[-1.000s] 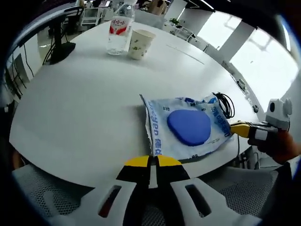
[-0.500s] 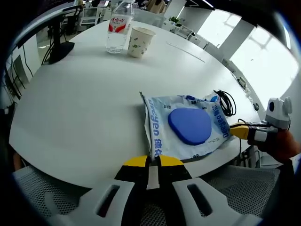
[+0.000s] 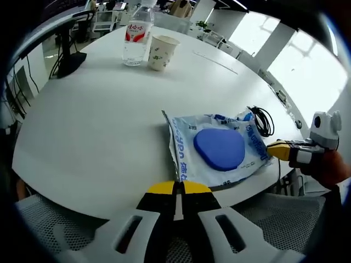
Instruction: Arrange the tabletop items into an orderly group along one side of the table until the central work area is clear of visible clutter.
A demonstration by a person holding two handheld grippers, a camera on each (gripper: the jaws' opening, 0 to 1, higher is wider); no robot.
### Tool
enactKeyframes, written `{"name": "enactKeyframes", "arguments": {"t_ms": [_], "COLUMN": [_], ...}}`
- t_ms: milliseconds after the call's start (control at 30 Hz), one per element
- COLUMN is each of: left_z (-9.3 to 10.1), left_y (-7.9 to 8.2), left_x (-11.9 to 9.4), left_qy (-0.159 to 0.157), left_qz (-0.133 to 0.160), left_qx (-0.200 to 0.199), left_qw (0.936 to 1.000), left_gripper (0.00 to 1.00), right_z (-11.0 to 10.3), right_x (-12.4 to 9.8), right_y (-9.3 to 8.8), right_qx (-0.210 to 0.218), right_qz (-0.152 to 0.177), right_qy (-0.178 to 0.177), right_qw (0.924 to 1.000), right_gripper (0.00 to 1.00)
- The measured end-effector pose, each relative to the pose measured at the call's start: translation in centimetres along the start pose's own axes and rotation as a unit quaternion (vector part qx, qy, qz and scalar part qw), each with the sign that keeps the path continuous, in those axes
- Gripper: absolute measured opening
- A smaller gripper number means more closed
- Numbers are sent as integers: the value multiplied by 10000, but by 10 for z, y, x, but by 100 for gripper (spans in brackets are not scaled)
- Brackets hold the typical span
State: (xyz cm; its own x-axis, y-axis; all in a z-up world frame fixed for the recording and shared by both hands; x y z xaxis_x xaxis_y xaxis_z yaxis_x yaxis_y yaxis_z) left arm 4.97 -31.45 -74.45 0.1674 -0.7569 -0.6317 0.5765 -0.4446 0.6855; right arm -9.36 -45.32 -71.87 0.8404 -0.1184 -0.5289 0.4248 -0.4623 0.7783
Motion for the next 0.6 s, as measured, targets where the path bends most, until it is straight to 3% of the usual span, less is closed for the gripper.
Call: {"name": "enactKeyframes", "arguments": {"t_ms": [600], "left_z": [-3], "left_y": [-3], "left_x": [2], "left_qy": [56], "left_qz": [-72], "left_qx": [-20], "left_qw": [10000], "left_gripper": [1], "right_z": [6], "right_x": [3], "right_y": [-12], "right_qx": [7], "right_qz": [-256], "right_qy": [-104], "right_qw": [9996], "right_gripper": [3]}}
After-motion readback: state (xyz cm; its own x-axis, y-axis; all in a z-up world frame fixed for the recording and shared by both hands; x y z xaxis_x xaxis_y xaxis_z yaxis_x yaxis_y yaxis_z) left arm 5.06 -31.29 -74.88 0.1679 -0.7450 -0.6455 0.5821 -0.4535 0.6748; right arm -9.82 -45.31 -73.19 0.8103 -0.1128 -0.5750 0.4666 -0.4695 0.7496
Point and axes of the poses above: the point that each gripper's makers call its tool centre point, and the gripper's own axes: x roughly forward along the fingers, z roughly to its right, y roughly out of its top, the point moved 2 cm from there along -x, roughly backward along the fingers, and after that the axes turned 13 degrees about z, right-handed, at the moved point
